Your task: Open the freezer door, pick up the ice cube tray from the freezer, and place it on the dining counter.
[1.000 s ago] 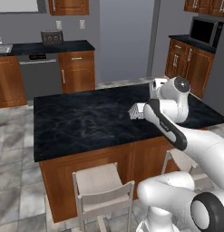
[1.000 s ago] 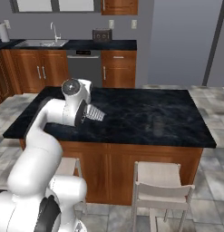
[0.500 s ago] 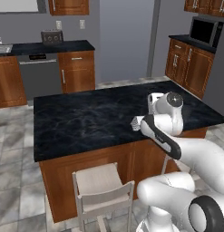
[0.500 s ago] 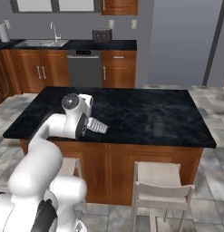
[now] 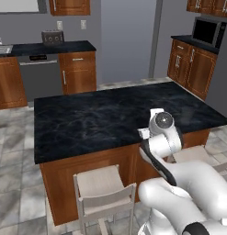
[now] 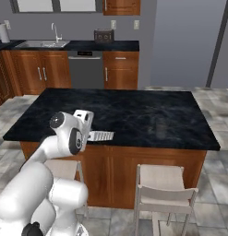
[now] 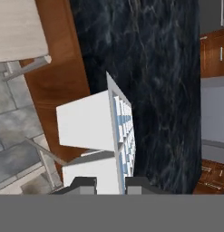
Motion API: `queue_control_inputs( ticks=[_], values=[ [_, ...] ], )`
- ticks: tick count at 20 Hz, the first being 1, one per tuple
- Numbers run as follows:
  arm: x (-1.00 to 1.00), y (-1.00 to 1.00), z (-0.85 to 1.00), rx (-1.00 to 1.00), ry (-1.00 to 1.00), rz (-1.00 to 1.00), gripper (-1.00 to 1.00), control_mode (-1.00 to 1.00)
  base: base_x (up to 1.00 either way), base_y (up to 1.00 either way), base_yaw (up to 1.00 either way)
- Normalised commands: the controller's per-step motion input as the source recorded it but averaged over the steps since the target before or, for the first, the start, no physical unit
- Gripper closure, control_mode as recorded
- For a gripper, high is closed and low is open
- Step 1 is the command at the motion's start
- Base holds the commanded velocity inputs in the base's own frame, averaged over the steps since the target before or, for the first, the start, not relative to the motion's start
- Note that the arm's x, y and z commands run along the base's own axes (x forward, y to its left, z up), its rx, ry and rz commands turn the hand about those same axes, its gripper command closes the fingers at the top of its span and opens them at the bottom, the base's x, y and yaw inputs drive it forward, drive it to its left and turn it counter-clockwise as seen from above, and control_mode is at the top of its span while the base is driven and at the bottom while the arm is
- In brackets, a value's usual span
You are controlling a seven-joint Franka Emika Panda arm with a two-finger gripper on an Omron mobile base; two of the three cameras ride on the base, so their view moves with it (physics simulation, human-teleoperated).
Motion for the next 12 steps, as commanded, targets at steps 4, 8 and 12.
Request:
queue_control_inputs(
  ticks=[4, 8, 12],
  values=[
    [-0.23, 0.00, -0.63, -0.07, -0.13, -0.12, 1.00, -1.00, 0.00, 0.00, 0.00],
    [-0.19, -0.12, -0.67, -0.01, -0.06, -0.12, 1.00, -1.00, 0.00, 0.00, 0.00],
    [-0.01, -0.29, -0.72, 0.00, -0.08, -0.21, 1.00, -1.00, 0.00, 0.00, 0.00]
  ],
)
